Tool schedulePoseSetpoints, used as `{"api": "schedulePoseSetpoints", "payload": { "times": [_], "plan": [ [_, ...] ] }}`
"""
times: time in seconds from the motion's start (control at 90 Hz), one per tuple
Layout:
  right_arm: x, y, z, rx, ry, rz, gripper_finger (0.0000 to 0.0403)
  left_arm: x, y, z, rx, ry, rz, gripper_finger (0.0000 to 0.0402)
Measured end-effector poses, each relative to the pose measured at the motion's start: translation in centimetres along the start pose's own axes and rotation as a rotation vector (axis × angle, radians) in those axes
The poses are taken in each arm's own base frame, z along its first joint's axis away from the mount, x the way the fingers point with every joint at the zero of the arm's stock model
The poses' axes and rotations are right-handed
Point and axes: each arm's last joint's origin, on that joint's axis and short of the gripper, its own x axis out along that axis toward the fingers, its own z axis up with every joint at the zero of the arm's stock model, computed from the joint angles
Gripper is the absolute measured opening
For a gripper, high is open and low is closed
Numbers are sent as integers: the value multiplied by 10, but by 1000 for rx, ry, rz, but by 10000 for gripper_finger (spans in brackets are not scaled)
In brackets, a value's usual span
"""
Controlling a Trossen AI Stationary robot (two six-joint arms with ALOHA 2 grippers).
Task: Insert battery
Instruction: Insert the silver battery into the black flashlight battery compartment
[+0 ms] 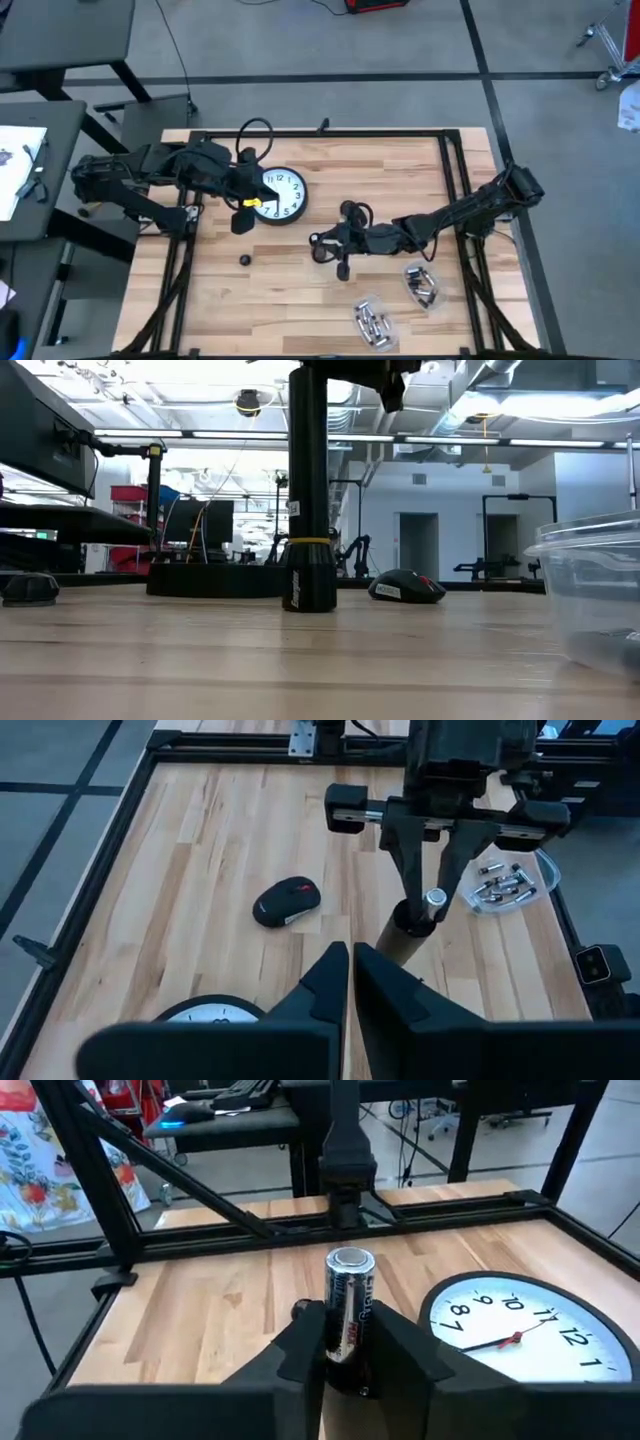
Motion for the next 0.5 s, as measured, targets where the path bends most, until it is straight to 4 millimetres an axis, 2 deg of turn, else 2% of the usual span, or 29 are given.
{"api": "schedulePoseSetpoints", "payload": {
  "times": [0.411,0.5],
  "plan": [
    [0,1,2,-28,-10,5,63,0,0,0,0,0,0,0],
    [0,2,4,-53,-14,11,53,0,0,0,0,0,0,0]
  ]
}}
